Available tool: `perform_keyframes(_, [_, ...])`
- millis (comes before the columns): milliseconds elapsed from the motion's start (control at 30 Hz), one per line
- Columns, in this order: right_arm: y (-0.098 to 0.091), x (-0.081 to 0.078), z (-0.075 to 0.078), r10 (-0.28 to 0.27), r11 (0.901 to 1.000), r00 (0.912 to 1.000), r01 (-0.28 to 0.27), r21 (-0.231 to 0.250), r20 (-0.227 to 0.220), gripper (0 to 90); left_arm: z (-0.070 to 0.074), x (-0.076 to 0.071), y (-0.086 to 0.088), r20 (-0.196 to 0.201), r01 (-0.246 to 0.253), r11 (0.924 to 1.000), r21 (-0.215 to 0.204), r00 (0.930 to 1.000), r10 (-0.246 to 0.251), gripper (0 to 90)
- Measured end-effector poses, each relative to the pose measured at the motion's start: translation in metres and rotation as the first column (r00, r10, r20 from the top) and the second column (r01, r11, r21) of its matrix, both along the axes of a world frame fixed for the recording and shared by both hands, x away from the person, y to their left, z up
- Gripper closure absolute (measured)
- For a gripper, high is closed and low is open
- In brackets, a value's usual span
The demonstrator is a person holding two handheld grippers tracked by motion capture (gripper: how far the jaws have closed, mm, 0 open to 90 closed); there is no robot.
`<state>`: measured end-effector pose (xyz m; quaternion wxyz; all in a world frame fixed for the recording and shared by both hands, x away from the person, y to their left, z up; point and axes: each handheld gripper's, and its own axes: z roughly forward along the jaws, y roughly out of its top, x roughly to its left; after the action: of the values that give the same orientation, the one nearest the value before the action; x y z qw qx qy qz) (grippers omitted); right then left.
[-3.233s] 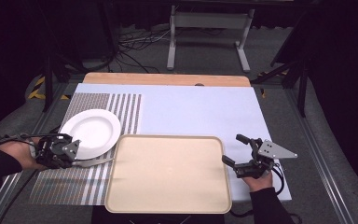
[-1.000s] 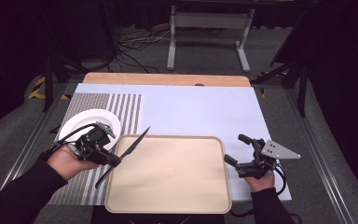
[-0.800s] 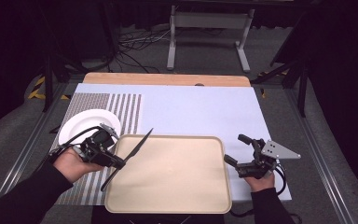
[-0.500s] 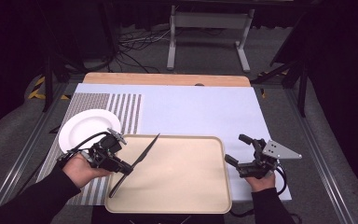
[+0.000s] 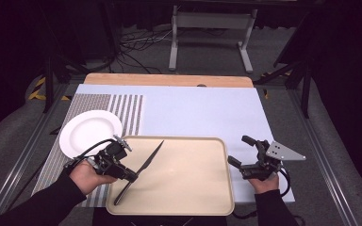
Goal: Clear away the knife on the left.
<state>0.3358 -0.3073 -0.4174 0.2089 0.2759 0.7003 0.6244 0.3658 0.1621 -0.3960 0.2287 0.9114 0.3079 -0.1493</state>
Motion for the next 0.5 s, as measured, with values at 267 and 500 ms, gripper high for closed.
perform_keyframes(267, [-0.001, 0.0, 0.0, 0.0, 1.0, 1.0, 0.0, 0.003, -0.002, 2.8, -0.009, 0.004, 0.004, -0.012, -0.021, 0.9996, 0.019, 0.9997, 0.021, 79.6])
perform_keyframes(500, [-0.001, 0.0, 0.0, 0.0, 1.0, 1.0, 0.0, 0.008, -0.008, 2.8, -0.014, 0.007, 0.004, -0.027, -0.037, 0.9989, 0.027, 0.9989, 0.038, 79.4])
